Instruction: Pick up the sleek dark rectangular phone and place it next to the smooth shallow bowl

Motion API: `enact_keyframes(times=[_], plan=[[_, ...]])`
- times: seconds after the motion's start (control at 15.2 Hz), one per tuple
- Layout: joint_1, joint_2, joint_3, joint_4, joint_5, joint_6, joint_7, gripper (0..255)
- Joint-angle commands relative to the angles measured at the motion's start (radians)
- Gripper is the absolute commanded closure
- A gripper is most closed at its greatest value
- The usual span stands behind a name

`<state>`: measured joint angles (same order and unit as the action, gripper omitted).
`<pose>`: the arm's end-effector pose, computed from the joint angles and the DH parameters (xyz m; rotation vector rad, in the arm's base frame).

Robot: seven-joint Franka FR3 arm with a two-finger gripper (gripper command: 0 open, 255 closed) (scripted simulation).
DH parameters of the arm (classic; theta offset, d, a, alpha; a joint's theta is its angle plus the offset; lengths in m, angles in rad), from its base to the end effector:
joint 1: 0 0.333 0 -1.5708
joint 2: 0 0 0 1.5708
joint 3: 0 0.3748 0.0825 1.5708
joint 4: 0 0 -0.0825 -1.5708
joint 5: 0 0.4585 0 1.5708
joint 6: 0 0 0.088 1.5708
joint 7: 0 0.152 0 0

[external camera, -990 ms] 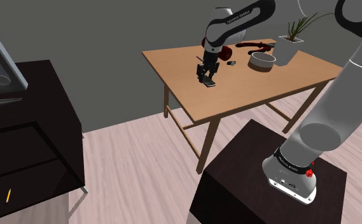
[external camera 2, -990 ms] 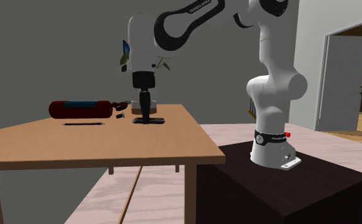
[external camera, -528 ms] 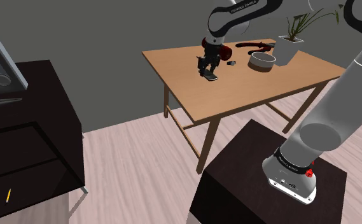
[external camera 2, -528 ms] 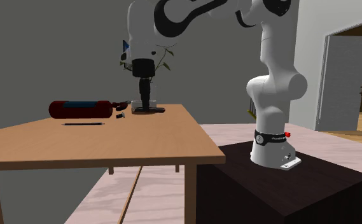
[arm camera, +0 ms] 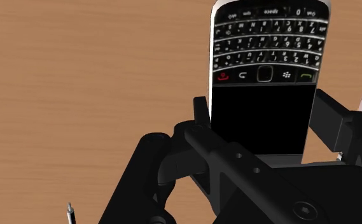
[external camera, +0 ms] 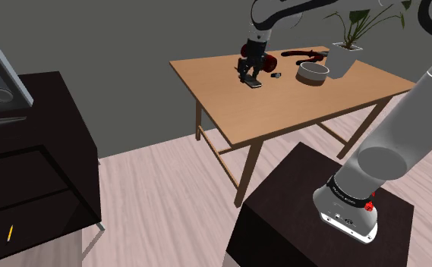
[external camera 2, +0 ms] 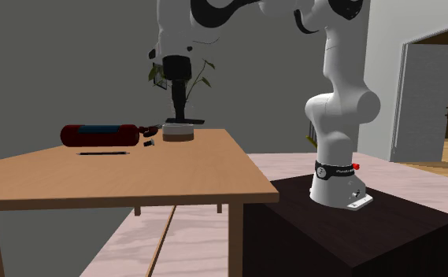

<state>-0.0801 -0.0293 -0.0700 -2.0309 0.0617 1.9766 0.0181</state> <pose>0.6009 -0.0845 0.4395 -3.0671 0.2972 0.0326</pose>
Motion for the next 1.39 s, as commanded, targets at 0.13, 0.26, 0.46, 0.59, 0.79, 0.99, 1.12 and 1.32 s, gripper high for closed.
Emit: enact_keyframes(times=[0.13,0.26,0.46,0.59,0.79,0.99,1.12,1.32], plan=[[0.000,-0.013,0.000,0.041,-0.002,-0.054,0.003,255],[0.000,-0.016,0.000,0.057,-0.003,-0.073,0.004,255],[-0.034,-0.045,-0.037,0.024,-0.010,-0.073,-0.062,255],[-0.056,-0.060,-0.062,0.008,-0.015,-0.074,-0.108,255],[-0.089,-0.075,-0.101,-0.007,-0.024,-0.077,-0.176,255],[-0.122,-0.082,-0.141,-0.013,-0.033,-0.081,-0.246,255],[-0.144,-0.081,-0.169,-0.011,-0.038,-0.084,-0.294,255],[-0.178,-0.072,-0.210,0.001,-0.044,-0.089,-0.366,255]])
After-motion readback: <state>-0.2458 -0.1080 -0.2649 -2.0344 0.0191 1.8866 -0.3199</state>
